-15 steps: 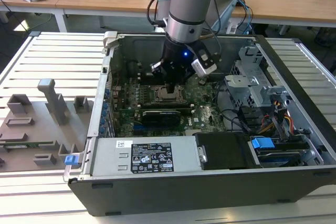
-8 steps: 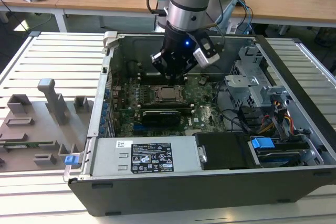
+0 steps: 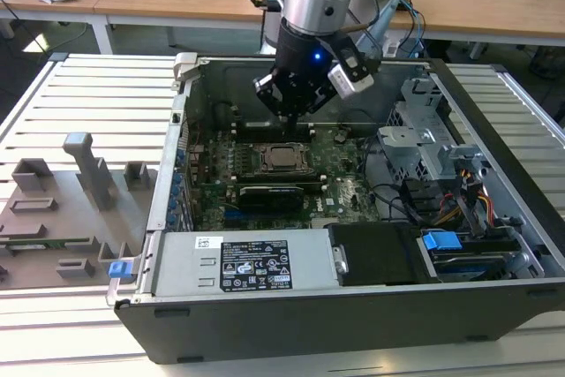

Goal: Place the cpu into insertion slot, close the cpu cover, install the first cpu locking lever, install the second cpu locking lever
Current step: 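Install the second cpu locking lever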

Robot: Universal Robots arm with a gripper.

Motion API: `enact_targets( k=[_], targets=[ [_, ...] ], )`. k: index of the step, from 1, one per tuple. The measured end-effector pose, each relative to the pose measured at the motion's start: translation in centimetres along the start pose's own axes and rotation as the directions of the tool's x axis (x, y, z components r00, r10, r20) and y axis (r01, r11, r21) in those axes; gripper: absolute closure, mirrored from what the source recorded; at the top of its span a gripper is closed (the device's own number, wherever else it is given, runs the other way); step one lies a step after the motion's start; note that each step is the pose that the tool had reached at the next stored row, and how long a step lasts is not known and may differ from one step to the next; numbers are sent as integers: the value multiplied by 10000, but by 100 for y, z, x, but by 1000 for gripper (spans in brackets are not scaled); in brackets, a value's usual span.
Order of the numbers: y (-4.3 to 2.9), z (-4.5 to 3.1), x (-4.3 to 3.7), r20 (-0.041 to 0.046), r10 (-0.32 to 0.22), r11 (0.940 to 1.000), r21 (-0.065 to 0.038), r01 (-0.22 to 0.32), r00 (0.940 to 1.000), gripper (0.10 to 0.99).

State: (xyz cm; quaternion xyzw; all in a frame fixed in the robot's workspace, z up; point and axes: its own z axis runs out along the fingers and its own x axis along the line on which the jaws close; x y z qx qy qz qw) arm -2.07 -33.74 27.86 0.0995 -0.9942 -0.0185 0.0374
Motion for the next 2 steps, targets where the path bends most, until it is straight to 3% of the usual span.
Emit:
enact_targets(
  k=[2],
  targets=[
    [0, -1, 0, 0, 0, 10000, 0, 0, 10000, 980]
  ],
)
